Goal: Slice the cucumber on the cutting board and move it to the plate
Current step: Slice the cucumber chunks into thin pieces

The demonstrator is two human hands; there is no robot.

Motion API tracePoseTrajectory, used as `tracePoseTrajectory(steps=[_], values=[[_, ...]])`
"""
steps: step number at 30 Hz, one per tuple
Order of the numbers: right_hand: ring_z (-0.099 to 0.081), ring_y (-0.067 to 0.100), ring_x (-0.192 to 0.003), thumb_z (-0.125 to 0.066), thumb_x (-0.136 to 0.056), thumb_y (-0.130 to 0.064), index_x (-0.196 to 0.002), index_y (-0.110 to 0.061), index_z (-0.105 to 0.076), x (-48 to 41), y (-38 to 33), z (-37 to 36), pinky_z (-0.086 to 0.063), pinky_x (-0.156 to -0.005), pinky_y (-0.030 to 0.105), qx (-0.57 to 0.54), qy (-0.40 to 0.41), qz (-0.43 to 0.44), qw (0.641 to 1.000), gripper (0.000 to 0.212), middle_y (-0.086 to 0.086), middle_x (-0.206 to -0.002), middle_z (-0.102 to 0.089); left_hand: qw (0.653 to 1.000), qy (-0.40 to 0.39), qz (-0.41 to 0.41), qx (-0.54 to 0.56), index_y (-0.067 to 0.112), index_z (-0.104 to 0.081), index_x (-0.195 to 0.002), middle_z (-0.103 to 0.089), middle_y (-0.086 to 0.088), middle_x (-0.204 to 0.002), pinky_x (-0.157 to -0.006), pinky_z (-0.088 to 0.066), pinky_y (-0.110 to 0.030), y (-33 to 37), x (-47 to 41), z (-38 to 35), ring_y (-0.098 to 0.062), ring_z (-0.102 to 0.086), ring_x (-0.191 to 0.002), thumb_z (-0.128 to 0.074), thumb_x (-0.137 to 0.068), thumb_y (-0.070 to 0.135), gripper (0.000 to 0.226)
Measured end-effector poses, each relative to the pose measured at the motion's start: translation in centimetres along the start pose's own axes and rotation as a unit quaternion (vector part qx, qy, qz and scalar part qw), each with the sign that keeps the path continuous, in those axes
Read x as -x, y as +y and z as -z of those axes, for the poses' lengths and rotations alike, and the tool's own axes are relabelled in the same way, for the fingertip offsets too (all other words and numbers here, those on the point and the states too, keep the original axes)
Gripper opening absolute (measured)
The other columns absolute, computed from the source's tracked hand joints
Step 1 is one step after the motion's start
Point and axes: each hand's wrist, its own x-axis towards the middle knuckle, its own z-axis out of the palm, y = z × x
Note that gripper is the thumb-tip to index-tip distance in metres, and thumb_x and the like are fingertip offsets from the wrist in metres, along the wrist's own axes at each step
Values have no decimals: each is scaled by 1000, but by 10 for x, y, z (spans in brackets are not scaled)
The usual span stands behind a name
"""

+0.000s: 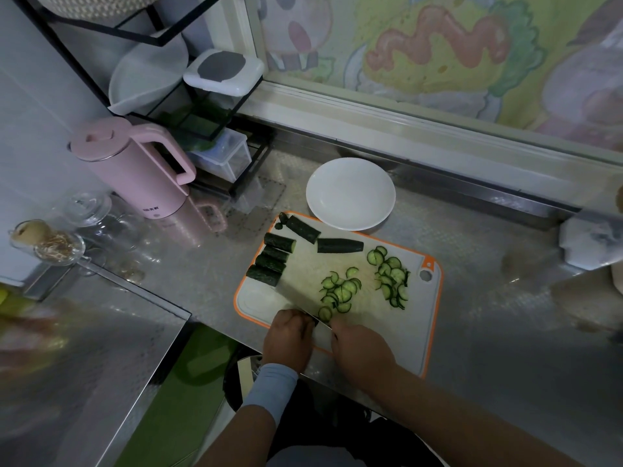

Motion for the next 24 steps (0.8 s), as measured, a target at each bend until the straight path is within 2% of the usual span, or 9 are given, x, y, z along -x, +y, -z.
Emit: tracePoseTrajectory(steps=[5,8,10,13,16,19,22,24], values=[[-60,29,-75,-36,-94,-36,-106,-15,-55,18,9,5,-32,-58,32,-33,11,17,999,30,7,-83,-64,1000,-19,-15,-12,16,-73,-72,-65,-2,-73,-63,-53,-26,-4,-2,1,-25,-61,-74,-64,-73,19,10],[-54,24,-71,-35,-98,-30,-109,-18,-54,27,14,7,-29,-59,31,-28,20,0,999,25,6,-83,-63,999,-22,-13,-19,17,-74,-74,-65,-2,-76,-64,-54,-27,-5,-2,-1,-23,-61,-76,-55,-78,28,21],[-50,22,-67,-34,-100,-27,-107,-18,-52,27,15,6,-28,-57,32,-29,15,-12,999,21,5,-81,-62,1000,-21,3,-13,17,-73,-74,-64,-1,-77,-63,-53,-27,-5,-1,-1,-22,-61,-77,-58,-77,27,19],[-53,24,-70,-35,-98,-27,-107,-15,-51,22,13,3,-29,-57,32,-22,-5,-10,1000,21,6,-83,-62,1000,-17,20,5,12,-71,-72,-62,-4,-77,-62,-53,-29,-4,0,-4,-25,-60,-76,-66,-74,18,8],[-59,27,-76,-42,-92,-28,-110,-11,-53,13,9,-2,-32,-59,30,-29,-17,7,999,27,9,-87,-64,999,-6,29,21,8,-70,-71,-62,-6,-77,-64,-51,-29,-3,1,-6,-27,-60,-78,-65,-73,18,12],[-63,31,-78,-55,-88,-19,-110,-11,-54,4,6,-5,-37,-58,32,-16,-14,10,1000,24,11,-85,-66,999,7,35,21,10,-71,-73,-62,-5,-77,-66,-48,-27,-5,2,-9,-25,-58,-80,-64,-74,20,13],[-61,31,-82,-50,-92,-20,-113,-12,-50,0,4,-5,-40,-62,35,-13,-23,-4,1000,23,11,-91,-65,999,25,30,22,12,-72,-75,-63,-4,-77,-71,-41,-24,-6,2,-11,-18,-51,-83,-58,-78,26,19],[-60,30,-83,-45,-95,-24,-114,-13,-50,3,4,-2,-37,-62,34,-25,-12,-1,1000,22,10,-92,-65,999,23,29,18,13,-72,-76,-63,-3,-76,-71,-43,-24,-7,2,-12,-16,-50,-83,-57,-79,28,21]])
